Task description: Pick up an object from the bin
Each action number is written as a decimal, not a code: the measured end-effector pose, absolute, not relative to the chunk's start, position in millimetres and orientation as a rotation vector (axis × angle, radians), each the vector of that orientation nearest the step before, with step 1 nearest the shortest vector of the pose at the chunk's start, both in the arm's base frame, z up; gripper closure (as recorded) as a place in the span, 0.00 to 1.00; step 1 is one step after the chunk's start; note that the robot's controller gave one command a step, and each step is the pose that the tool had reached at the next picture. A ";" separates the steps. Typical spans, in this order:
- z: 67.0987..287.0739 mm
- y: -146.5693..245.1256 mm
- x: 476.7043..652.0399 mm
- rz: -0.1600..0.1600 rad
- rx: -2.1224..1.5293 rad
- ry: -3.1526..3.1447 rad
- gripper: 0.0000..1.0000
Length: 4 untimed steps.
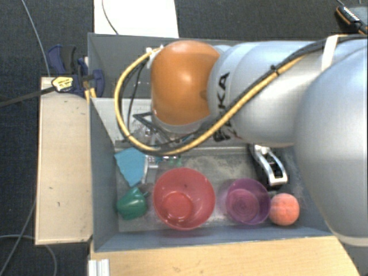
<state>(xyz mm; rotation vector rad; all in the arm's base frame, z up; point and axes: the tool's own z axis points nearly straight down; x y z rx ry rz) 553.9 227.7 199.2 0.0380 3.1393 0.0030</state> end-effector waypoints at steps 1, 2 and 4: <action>198.7 227.3 553.2 0.003 0.038 3.139 0.00; 165.1 204.6 519.8 0.007 -0.037 3.132 0.00; 143.3 160.3 555.7 0.006 -0.217 3.119 0.00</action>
Offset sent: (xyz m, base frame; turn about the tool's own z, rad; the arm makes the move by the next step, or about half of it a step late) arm -0.0596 -0.0414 -0.0613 -0.0622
